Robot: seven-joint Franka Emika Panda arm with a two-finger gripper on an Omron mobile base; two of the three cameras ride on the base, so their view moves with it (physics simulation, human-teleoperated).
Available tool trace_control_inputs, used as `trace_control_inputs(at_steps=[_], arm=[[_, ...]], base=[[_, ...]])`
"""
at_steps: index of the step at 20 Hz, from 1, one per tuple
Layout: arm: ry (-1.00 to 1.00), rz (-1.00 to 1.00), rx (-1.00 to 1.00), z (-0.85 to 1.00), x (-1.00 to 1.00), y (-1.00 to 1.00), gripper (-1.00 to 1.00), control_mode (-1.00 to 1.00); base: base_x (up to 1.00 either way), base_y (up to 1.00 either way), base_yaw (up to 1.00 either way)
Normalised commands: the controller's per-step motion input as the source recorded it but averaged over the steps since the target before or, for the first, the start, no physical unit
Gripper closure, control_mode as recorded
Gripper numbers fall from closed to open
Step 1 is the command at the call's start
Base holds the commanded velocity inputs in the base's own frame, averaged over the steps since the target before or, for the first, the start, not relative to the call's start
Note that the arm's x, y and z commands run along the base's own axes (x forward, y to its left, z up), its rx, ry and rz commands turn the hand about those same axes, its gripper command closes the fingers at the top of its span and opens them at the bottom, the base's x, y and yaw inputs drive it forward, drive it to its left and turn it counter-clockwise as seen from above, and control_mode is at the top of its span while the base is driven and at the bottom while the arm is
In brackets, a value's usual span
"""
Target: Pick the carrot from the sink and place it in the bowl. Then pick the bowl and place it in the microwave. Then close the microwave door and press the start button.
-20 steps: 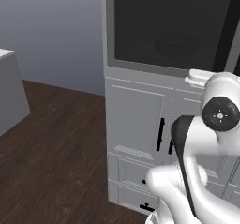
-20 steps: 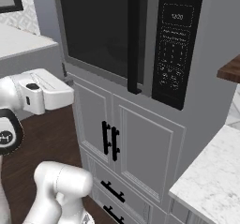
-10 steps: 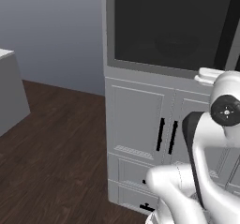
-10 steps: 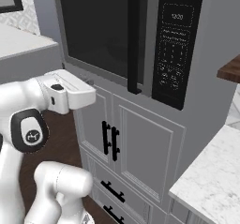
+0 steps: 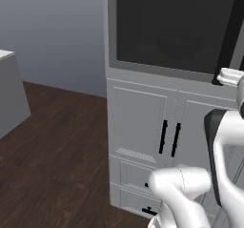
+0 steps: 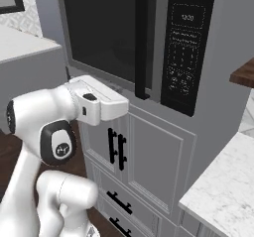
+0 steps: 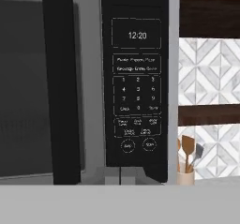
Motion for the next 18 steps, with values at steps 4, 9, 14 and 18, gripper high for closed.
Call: trace_control_inputs(at_steps=[4,9,14,18], arm=[[0.00,0.08,0.24,0.00,0.00,-0.41,1.00,-1.00],[0.00,0.02,0.06,0.03,0.11,-0.12,1.00,-1.00],[0.00,0.00,0.05,0.09,0.20,-0.13,1.00,-1.00],[-0.02,0.00,0.08,0.00,0.21,-0.28,1.00,-1.00]], base=[[0.00,0.00,0.00],[0.00,0.00,0.00],[0.00,0.00,0.00],[0.00,0.00,0.00]])
